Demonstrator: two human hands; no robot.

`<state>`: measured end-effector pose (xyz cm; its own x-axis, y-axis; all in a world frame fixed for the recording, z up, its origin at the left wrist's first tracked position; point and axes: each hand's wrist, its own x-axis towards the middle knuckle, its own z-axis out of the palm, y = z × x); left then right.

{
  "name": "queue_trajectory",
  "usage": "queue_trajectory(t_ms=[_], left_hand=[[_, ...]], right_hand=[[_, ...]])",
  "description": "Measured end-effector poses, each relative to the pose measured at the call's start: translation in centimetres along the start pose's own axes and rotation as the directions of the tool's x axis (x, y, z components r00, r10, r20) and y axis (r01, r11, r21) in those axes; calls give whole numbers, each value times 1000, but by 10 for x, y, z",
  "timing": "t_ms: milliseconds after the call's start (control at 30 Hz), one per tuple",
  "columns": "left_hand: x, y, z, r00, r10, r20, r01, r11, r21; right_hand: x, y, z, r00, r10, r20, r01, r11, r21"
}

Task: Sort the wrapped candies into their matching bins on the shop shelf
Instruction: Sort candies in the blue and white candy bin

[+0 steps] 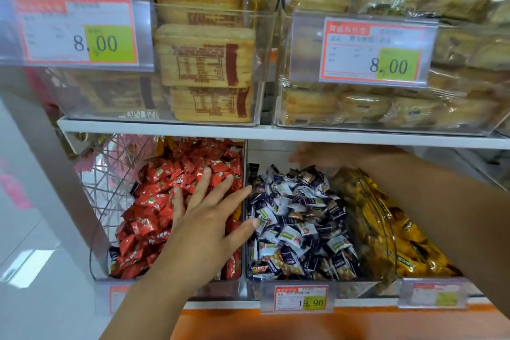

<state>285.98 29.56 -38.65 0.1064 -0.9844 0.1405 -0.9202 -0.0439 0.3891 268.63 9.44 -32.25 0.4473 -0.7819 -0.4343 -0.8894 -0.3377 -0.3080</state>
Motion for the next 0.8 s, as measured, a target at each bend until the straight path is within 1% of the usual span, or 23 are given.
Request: queue_trajectory(t_ms=[33,100,133,200,267,400,500,667,800], left_hand=[[0,-1,0,1000,0,-4,0,1000,-7],[1,-2,1,1000,1,-10,-1,1000,-12],[1,-2,1,1000,1,-10,-1,1000,-10],[2,-2,1,1000,-3,0,3,1000,6],[2,-3,1,1000,-5,11,5,1000,9],[2,-3,1,1000,-7,15,7,1000,7],[2,-4,1,1000,-2,20,2,1000,-17],[1,-2,-1,999,-14,36,15,1000,-14],[2,-1,-1,999,-11,37,12,999,-35]], right_hand=[[11,8,1,998,47,-31,-49,997,-64],[26,18,9,992,123,-39,-128,970,-206],[29,19,14,987,159,-31,-161,958,-237],[34,17,26,979,204,4,-199,957,-212],[38,11,36,976,216,34,-206,960,-187],[48,7,48,977,211,37,-196,950,-243],[55,3,52,976,202,88,-171,946,-275],[49,7,58,976,216,31,-204,953,-224],[53,5,60,976,212,50,-189,938,-290]])
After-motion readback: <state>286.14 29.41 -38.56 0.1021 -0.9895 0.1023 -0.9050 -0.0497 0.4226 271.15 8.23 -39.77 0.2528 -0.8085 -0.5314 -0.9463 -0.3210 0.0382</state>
